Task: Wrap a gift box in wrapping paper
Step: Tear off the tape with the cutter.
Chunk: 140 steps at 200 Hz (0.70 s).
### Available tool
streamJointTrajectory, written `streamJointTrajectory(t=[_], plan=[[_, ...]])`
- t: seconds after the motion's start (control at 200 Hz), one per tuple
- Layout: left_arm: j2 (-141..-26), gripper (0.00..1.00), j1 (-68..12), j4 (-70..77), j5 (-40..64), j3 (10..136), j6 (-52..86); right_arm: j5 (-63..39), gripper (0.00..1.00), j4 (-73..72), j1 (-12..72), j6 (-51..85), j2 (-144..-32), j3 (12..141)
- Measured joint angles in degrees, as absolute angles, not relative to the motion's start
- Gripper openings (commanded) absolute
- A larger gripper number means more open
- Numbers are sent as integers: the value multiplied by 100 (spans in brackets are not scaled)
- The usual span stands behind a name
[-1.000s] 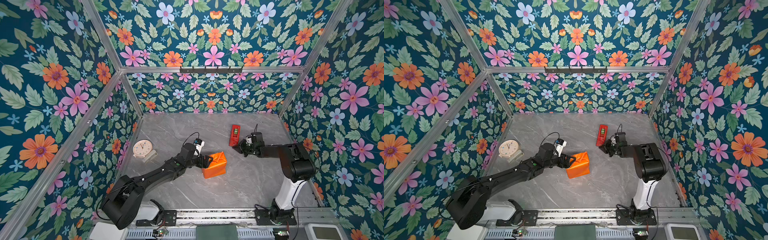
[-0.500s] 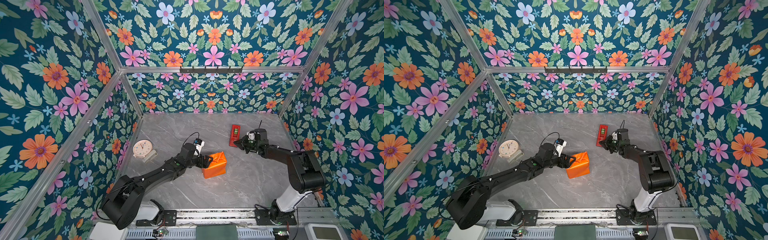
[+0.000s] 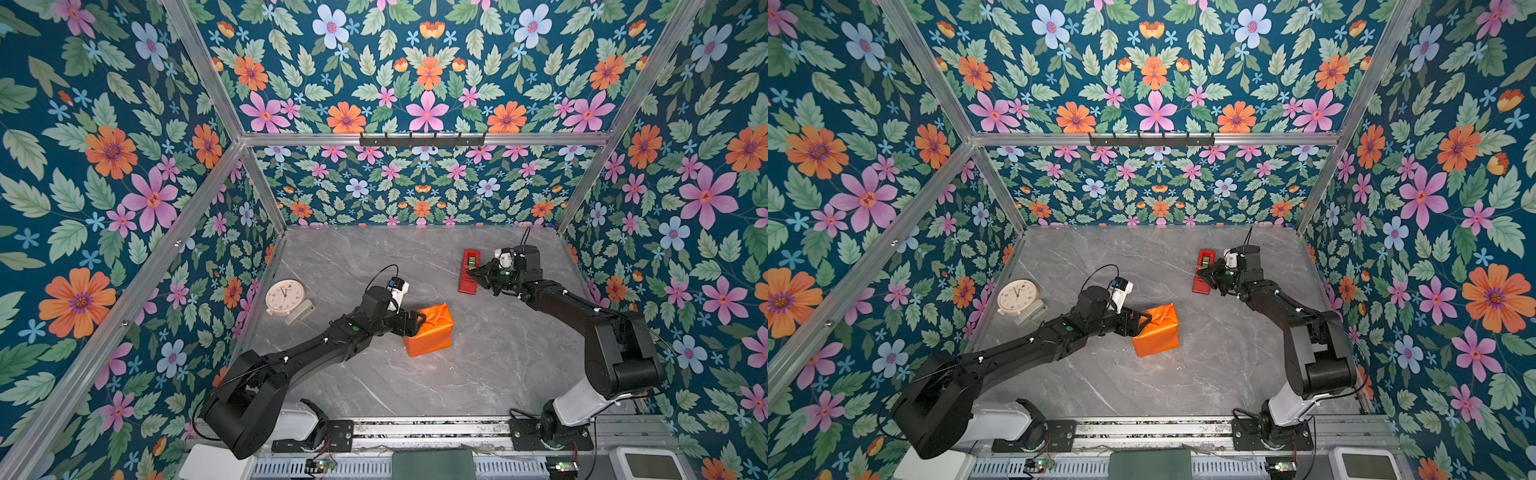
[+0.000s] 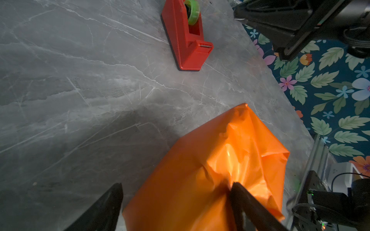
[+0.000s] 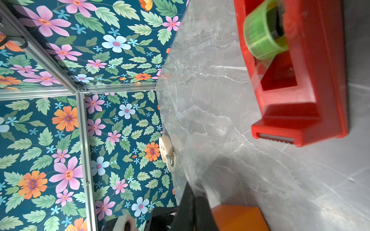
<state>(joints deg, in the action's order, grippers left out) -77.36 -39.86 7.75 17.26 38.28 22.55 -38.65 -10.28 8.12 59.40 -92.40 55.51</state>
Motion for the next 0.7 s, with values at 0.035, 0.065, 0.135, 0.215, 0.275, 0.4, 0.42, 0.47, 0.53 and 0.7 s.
streamJointTrajectory(t=[0.035,0.065,0.135,0.215,0.275,0.4,0.42,0.47,0.53,0.7], plan=[[-7736,86,-3986,775,1726,3828,2255,-3872,0,-1028,812,5927,-9233,5572],[-7736,86,-3986,775,1726,3828,2255,-3885,0,-1026,814,5920,-9229,5575],[-7736,86,-3986,775,1723,3828,2255,-3885,0,-1017,834,5900,-9225,5540],[-7738,86,-3986,775,1723,3828,2255,-3887,0,-1015,919,5881,-9251,5463],[-7747,86,-3986,781,1726,3828,2255,-3892,0,-1057,978,5881,-9317,5378],[-7762,86,-3986,797,1728,3830,2255,-3900,0,-1166,1004,5900,-9529,5129],[-7760,86,-3986,795,1728,3830,2255,-3898,0,-1212,998,5900,-9581,5089],[-7749,86,-3986,792,1728,3830,2255,-3865,0,-1278,996,5900,-9682,4993],[-7736,86,-3986,781,1723,3828,2255,-3837,0,-1278,1002,5920,-9765,4869],[-7736,86,-3986,775,1726,3828,2255,-3684,0,-1538,998,5944,-10082,4659]])
